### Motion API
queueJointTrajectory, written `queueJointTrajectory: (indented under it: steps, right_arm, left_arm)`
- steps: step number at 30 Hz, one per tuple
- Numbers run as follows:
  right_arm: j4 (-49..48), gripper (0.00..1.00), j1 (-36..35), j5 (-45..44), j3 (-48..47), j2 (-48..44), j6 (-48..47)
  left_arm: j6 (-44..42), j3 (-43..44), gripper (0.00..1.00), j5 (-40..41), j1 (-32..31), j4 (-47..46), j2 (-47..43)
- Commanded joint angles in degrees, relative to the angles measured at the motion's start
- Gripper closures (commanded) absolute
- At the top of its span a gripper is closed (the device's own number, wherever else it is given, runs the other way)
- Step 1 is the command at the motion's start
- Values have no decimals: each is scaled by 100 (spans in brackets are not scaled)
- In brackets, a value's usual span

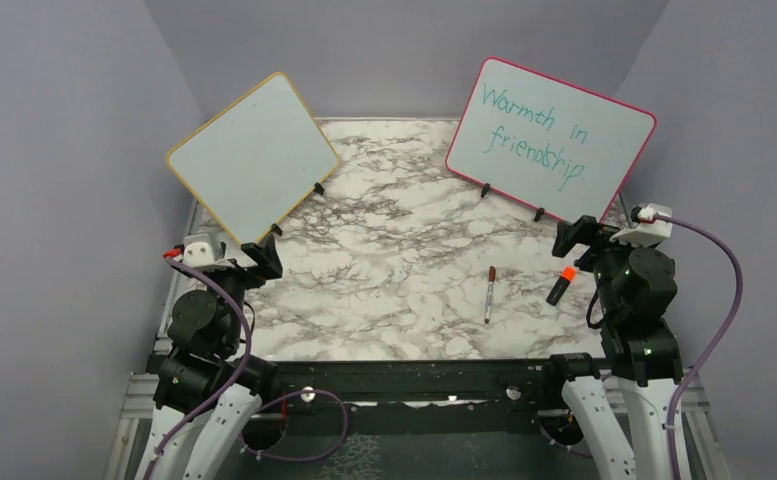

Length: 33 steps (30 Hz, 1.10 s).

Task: Write a sentence on the whiteboard
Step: Move the whiteboard to the center of the board.

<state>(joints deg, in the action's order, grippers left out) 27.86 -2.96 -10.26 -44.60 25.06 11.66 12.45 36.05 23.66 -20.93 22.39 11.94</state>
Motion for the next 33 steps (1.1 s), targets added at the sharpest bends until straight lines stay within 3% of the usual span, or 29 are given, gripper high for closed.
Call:
queueJointTrajectory:
  steps: [1,17,22,33]
  right_arm:
    - [-281,0,-29,-64,38,-95,-121]
    - [-398,0,-124,58,275,-318,-122]
    - [-525,0,-232,75,416,-390,-164]
    - [-562,0,-465,99,521,-589,-207]
  left_arm:
    - [-12,-36,1,160,-8,-124,-1]
    - [418,-204,1,350,-8,-168,593]
    - [618,-11,1,210,-3,-137,1602]
    - [1831,563,1,795,-3,-164,4145]
